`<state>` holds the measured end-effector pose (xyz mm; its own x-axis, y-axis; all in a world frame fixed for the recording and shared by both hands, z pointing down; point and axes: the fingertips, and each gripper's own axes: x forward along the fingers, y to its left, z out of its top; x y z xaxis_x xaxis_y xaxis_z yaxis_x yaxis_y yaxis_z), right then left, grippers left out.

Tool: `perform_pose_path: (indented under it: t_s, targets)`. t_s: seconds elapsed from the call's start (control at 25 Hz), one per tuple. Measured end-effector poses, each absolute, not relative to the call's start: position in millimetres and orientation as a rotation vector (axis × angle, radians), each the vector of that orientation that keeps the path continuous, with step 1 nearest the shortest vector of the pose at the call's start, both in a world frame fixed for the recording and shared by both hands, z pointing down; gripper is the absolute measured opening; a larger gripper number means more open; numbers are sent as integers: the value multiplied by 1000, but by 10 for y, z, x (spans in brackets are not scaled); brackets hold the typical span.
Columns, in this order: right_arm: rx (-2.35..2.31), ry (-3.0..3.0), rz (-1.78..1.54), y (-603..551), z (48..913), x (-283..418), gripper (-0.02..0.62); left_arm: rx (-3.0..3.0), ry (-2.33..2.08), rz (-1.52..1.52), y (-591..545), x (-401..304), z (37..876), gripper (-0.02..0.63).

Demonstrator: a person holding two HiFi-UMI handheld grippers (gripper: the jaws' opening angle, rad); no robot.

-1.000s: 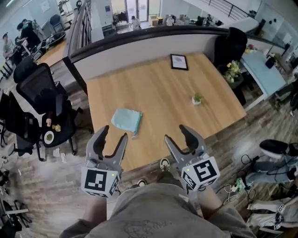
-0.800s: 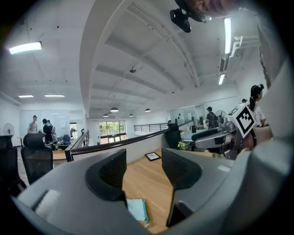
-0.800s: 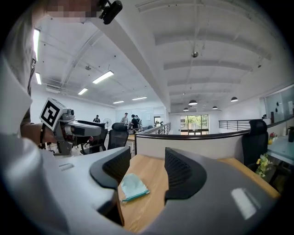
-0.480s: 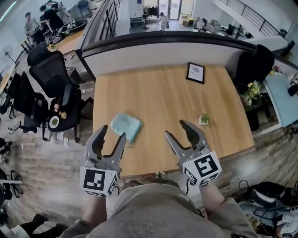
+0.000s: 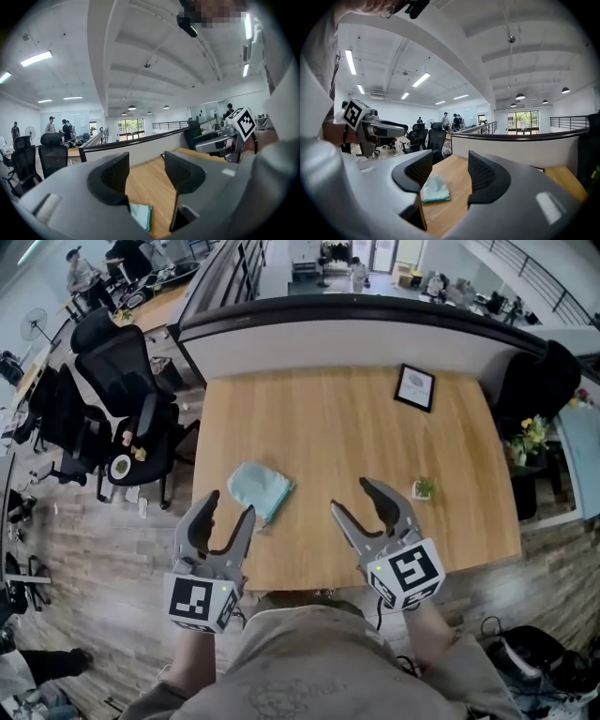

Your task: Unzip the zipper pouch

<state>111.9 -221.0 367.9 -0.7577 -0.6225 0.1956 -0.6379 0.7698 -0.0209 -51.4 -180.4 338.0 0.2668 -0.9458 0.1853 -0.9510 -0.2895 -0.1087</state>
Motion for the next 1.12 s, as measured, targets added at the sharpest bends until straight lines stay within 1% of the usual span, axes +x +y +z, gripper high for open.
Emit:
perform_pose_path:
  t_s: [0.16,0.52,0.76,0.92,1.12]
  targets:
    - [1005,-2770,153,-2251,3764,1097,221,2545,-1801,346,-1903,-489,3392,230]
    - [1062,-2720,218,-2383,3877,1007,221,2716,-1426,615,-2243,-476,3788,239]
    - [1102,-2691,258,-2484,3980,857,221,2763,-1259,646,-2603,-610,4059,239]
    - [1134,-2646,278,-2545,4147,752,221,2853,-1054,700,-2783,-578,4326,239]
    - [1141,-2602,317,-2574,4357,623,221,2896,-884,880,-2994,-570,4832,239]
